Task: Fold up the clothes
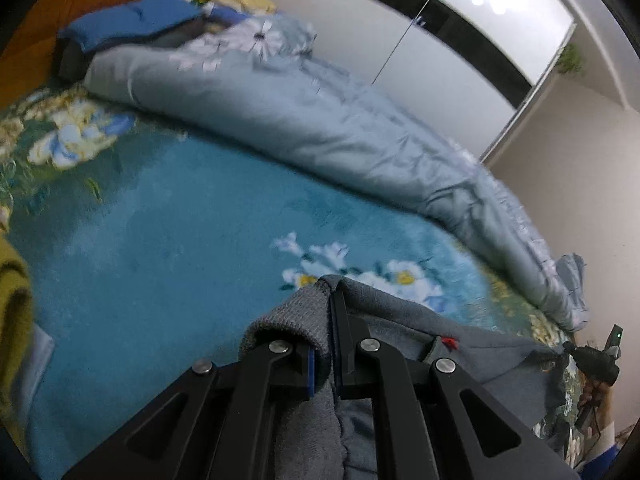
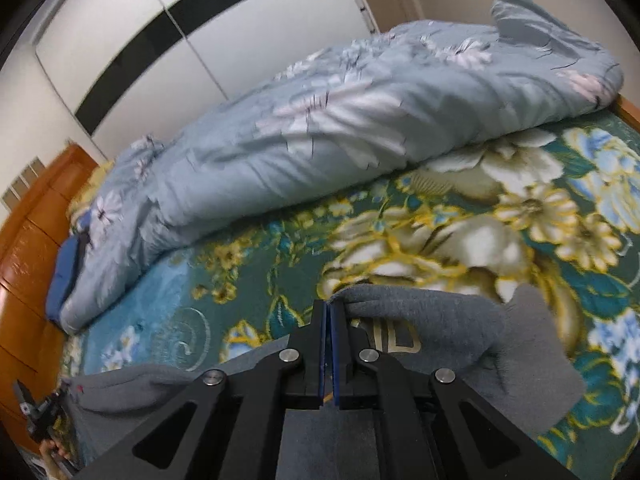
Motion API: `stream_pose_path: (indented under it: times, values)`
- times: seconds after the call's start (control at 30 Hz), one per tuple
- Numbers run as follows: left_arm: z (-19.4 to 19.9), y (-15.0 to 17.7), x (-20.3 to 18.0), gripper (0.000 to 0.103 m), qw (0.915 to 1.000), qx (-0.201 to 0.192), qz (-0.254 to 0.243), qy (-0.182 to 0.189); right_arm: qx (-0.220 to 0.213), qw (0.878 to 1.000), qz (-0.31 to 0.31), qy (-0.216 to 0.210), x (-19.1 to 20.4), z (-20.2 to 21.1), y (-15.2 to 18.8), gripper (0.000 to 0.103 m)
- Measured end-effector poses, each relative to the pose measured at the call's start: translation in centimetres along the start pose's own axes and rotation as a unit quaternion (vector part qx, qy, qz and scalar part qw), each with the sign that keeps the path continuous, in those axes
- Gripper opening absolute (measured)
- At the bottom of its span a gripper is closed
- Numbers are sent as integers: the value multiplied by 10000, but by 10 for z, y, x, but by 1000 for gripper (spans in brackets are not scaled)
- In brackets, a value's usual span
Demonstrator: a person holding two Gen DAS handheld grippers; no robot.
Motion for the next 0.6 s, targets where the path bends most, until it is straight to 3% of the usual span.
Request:
stream_pose_path:
  times: [0.1, 0.13, 0.3, 0.33, 0.37, 0.4, 0.5, 0.6]
  values:
    - [-20, 3, 5, 7, 9997, 201, 67, -136, 161, 9998, 49, 100, -3, -17, 5, 2]
    - [-23, 5, 7, 7, 9996, 232, 107, -109, 186, 9997, 72, 112, -4, -20, 5, 7]
    - [-29, 13, 17, 7, 9984, 415, 357, 130, 247, 9994, 253, -3, -1, -15, 8, 8]
    - [-29, 15, 18, 9, 9980, 453, 392, 189, 238, 9993, 295, -69, 1, -10, 8, 23]
    - [-26, 16, 17, 10, 9976, 490, 401, 268, 195, 9991, 334, -168, 3, -2, 9, 46]
    - [-23, 18, 16, 16, 9973, 532, 379, 334, 153, 9988, 373, -267, 4, 7, 9, 54]
    - [-7, 27, 10, 40, 9980, 607, -78, 181, -87, 9976, 530, -430, -1, 42, 11, 56]
    - [13, 37, 8, 44, 9973, 543, -488, -65, -214, 9989, 379, -193, -34, 69, 18, 56]
Point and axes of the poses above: each gripper's, at about its wrist camera, not at the fingertips, and z roughly against the way its jaws point, x to its left, y to its underside, the point moved 5 cm from there along -z, roughly the way its jaws point, and after that the axes turned 3 degrees about -y, right-handed, at the moved point
